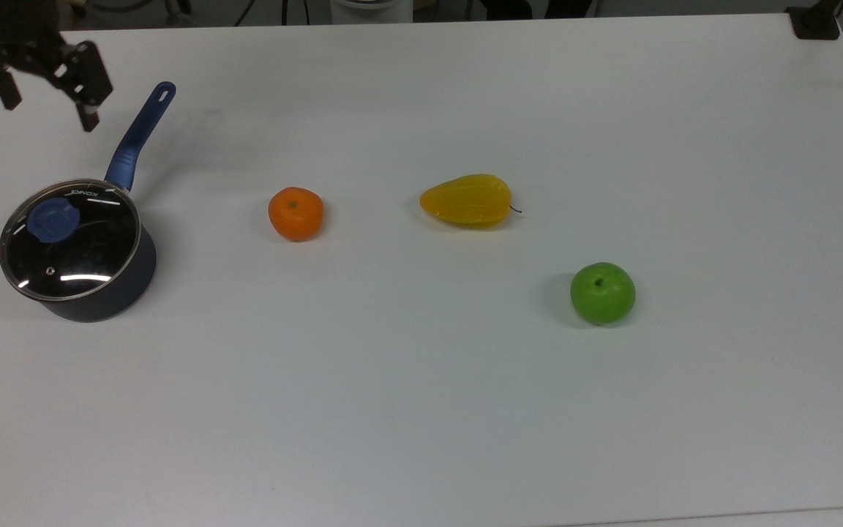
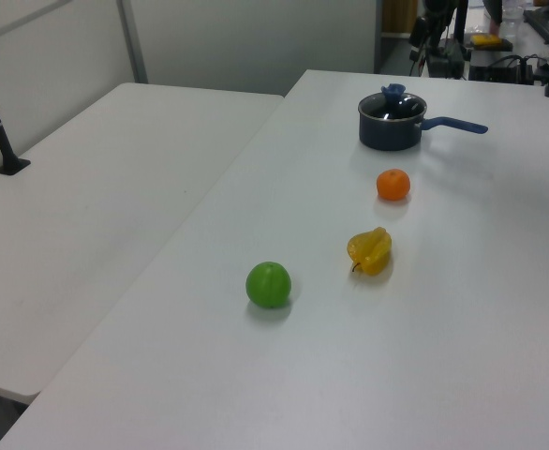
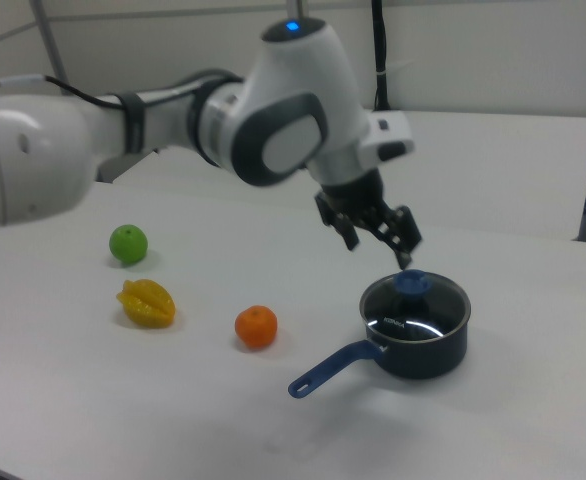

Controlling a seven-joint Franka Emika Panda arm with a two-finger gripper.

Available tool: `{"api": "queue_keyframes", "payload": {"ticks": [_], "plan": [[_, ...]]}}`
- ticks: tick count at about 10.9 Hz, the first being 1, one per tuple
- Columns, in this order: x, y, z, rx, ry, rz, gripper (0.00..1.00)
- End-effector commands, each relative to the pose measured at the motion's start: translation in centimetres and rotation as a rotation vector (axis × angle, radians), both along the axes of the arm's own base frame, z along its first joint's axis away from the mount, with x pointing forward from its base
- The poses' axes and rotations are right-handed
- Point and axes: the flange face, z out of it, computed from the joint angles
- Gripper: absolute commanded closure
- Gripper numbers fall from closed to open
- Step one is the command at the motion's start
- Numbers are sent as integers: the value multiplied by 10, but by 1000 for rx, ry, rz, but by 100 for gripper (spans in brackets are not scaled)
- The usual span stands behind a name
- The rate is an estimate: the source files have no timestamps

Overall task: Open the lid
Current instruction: 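Move the open gripper over the blue knob of the saucepan lid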

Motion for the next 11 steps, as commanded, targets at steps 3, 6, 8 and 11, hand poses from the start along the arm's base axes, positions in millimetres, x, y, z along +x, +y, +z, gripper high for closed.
{"api": "queue_keyframes", "payload": {"ticks": [3, 6, 8, 11], "plan": [[32, -30, -62, -39, -77, 40, 0], [40, -24, -73, -31, -99, 7, 0], [42, -21, -81, -23, -92, 5, 0], [52, -9, -87, -27, -123, 10, 0]]}}
